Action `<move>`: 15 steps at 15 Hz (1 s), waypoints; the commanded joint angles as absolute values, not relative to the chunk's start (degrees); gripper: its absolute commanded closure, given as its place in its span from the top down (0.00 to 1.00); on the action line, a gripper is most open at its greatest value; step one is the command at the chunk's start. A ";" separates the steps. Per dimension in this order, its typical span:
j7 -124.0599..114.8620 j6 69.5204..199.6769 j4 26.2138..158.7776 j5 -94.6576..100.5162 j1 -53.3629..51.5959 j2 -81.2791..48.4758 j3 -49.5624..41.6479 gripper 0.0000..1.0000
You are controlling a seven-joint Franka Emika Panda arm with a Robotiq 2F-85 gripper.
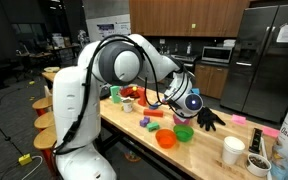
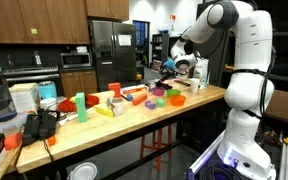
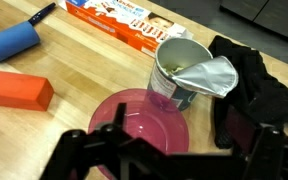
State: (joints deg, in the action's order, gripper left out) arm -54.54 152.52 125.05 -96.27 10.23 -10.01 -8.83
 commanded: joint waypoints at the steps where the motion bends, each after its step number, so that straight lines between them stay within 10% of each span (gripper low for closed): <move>1: -59.14 150.75 124.68 -96.58 10.05 -11.67 -8.96 1.00; 15: -72.50 150.56 125.21 -95.08 9.39 -16.04 -9.07 1.00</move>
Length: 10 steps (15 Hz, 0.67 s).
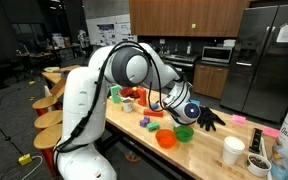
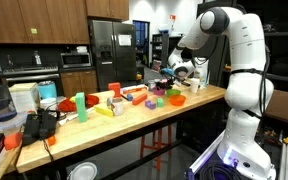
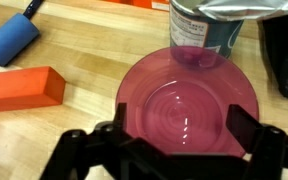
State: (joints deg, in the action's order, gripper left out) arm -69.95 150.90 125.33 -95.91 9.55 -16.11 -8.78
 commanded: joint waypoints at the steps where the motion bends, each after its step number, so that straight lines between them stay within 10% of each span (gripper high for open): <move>1: -72.80 150.63 125.20 -95.01 9.38 -15.96 -9.09 1.00; 10: -68.10 161.32 127.05 -98.68 8.24 -11.08 -9.08 1.00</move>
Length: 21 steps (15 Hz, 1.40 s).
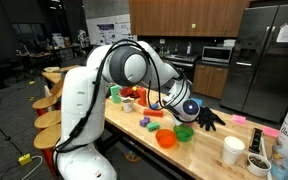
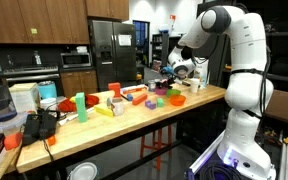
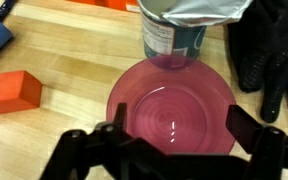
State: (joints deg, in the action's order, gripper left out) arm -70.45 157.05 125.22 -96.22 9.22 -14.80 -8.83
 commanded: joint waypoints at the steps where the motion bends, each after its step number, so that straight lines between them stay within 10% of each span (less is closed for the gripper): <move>1: -67.33 162.70 126.95 -99.39 8.13 -10.73 -9.00 1.00; 19: -67.50 161.91 127.96 -102.59 8.34 -14.39 -8.51 1.00; 20: -67.78 162.18 127.88 -102.44 8.35 -14.65 -8.59 0.75; 21: -67.89 162.39 127.95 -102.30 8.37 -14.82 -8.66 0.74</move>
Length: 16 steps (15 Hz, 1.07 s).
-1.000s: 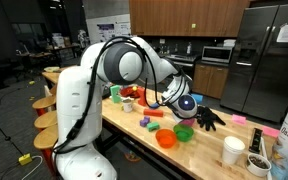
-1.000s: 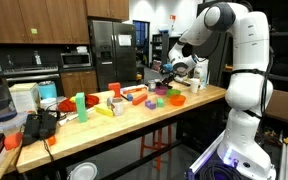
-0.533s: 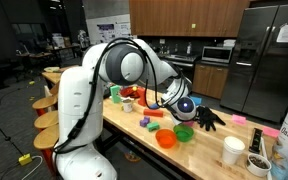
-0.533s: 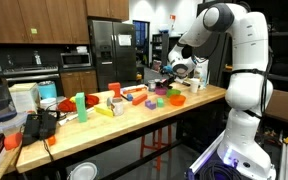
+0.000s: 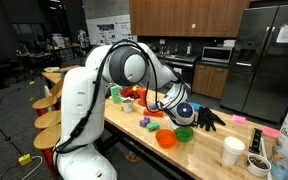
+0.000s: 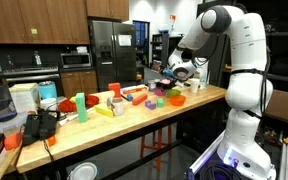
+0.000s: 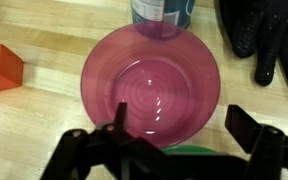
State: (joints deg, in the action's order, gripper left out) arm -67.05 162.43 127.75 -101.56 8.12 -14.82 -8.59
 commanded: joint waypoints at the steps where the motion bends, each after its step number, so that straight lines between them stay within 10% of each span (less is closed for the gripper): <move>1: -68.10 162.67 127.97 -102.19 8.32 -14.84 -8.66 0.68; 10: -68.42 164.85 127.01 -101.99 8.14 -15.34 -8.88 0.00; 16: -68.20 169.10 126.44 -100.71 8.25 -14.34 -9.41 0.02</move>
